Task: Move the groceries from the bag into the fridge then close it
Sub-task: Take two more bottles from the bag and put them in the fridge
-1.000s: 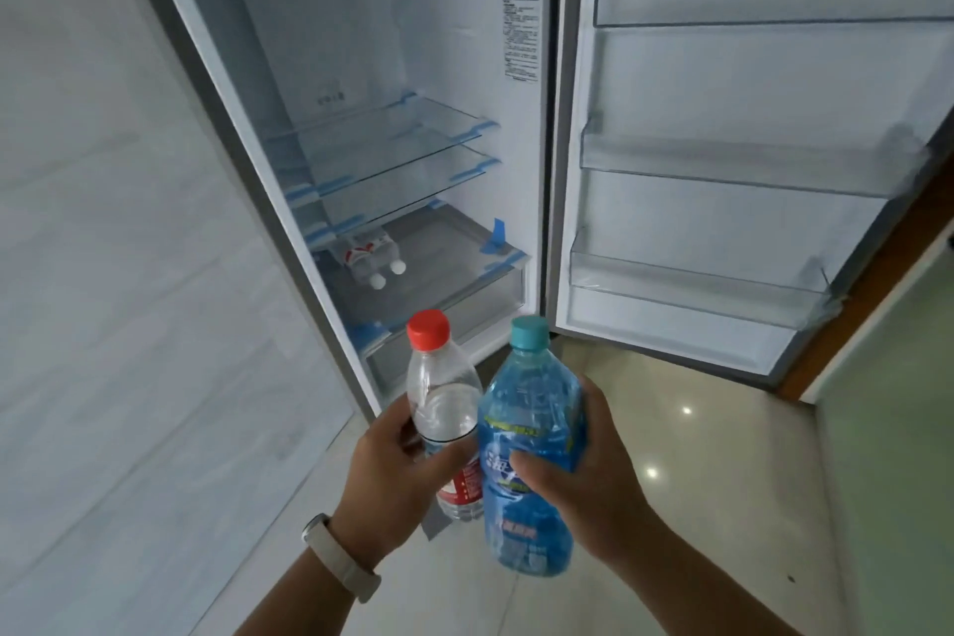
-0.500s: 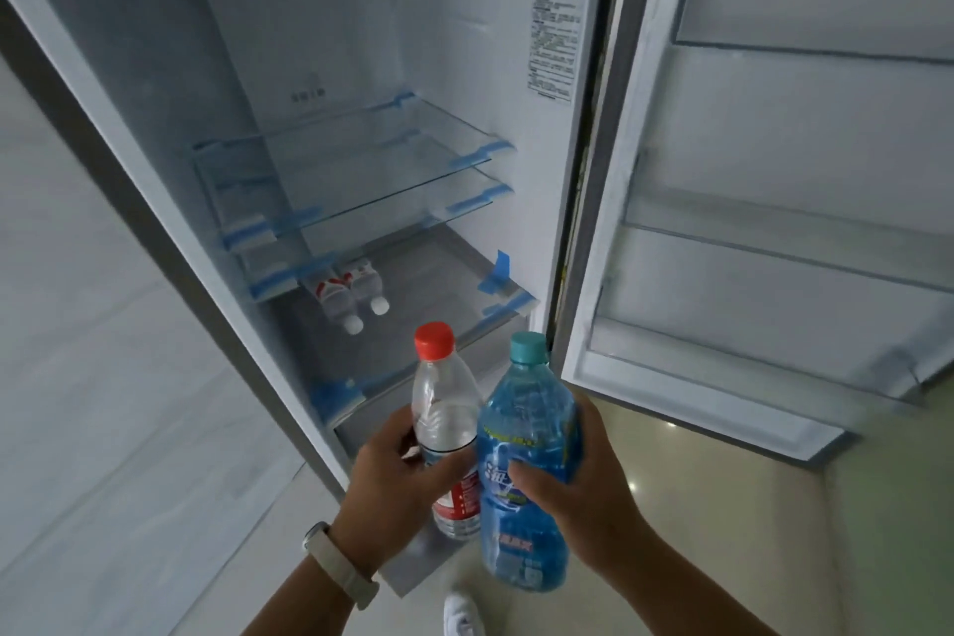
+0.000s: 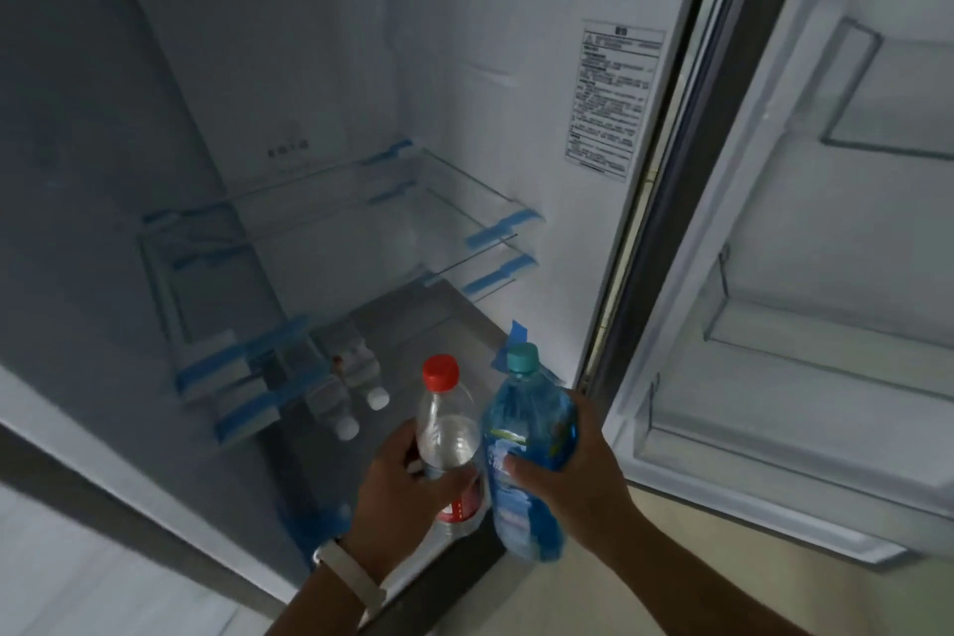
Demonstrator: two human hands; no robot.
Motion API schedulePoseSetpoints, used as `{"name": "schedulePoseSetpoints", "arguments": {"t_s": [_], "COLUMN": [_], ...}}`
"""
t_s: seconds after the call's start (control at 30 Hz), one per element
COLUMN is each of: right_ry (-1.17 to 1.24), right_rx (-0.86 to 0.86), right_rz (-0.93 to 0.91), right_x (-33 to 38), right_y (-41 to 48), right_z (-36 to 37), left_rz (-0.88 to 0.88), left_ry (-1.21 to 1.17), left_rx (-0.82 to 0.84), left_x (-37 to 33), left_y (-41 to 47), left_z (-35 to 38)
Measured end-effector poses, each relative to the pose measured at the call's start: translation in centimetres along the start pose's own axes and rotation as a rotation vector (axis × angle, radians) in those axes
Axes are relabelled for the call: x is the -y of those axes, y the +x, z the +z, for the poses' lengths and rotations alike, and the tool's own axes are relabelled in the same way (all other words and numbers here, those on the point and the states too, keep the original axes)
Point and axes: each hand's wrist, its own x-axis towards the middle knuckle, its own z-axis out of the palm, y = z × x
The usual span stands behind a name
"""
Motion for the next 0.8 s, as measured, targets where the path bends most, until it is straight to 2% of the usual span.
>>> {"name": "schedulePoseSetpoints", "arguments": {"t_s": [0.27,0.5,0.8], "right_ry": [0.034,0.062,0.007], "right_rx": [-0.014,0.090,0.139], "right_rz": [-0.031,-0.070,-0.125], "right_x": [-0.8,-1.0,-2.7], "right_y": [7.7,13.3,16.8], "right_z": [1.1,1.7,2.1], "left_rz": [-0.059,-0.132,-0.216], "left_ry": [0.047,0.070,0.060], "left_rx": [-0.092,-0.141,-0.202], "left_x": [2.0,2.0,2.1], "left_y": [4.5,7.8,10.0], "left_z": [-0.2,0.2,2.0]}}
